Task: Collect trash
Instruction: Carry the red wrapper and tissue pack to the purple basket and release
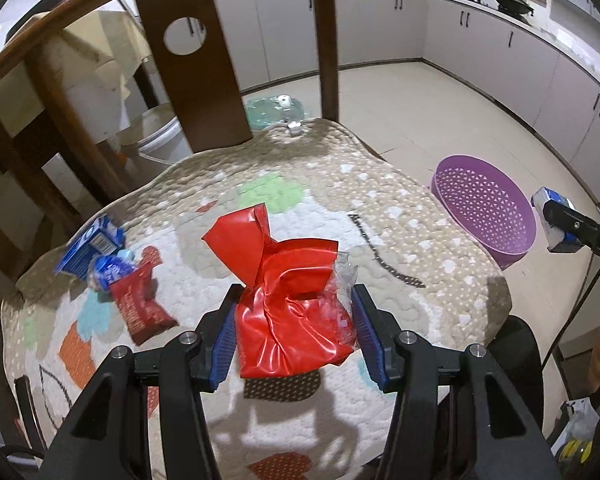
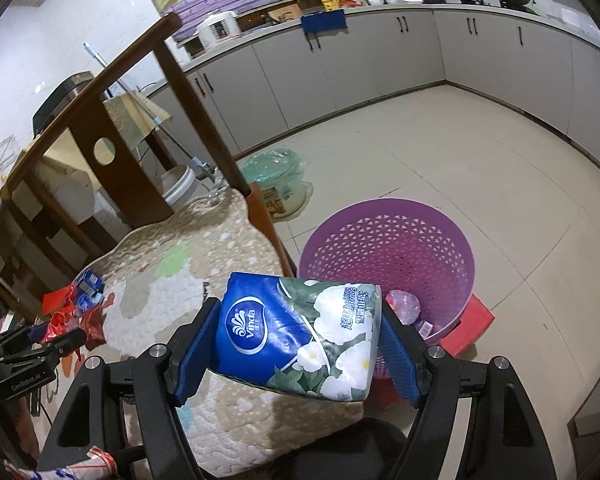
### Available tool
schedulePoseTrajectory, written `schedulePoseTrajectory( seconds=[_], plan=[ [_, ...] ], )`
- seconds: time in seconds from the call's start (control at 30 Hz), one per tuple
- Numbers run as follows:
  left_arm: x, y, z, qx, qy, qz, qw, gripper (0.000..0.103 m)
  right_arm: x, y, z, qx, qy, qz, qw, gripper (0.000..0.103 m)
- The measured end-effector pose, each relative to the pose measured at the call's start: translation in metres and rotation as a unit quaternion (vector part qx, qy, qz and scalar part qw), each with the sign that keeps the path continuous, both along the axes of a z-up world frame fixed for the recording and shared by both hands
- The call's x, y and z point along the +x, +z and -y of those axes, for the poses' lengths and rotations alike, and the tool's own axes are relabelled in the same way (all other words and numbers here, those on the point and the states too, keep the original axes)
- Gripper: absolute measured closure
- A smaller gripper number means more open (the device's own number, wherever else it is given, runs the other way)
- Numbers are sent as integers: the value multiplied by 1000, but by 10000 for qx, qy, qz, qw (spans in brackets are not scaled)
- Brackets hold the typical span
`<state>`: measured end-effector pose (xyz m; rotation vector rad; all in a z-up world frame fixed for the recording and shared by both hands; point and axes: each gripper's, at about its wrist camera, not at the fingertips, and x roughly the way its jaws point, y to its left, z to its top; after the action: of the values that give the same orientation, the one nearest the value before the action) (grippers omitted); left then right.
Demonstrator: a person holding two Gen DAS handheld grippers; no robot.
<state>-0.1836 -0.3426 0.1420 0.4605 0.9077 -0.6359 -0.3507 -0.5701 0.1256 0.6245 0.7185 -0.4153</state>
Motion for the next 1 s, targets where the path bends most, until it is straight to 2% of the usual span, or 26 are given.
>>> schedulePoseTrajectory(
  seconds=[0.57, 1.0],
  plan=[
    [-3, -10, 44, 148, -355, -161, 9991, 51, -10, -15, 25, 183, -255, -27, 9995, 24],
    [-1, -10, 112, 27, -861, -202, 9961, 51, -18, -24, 47, 221, -436, -66, 9988, 24]
  ],
)
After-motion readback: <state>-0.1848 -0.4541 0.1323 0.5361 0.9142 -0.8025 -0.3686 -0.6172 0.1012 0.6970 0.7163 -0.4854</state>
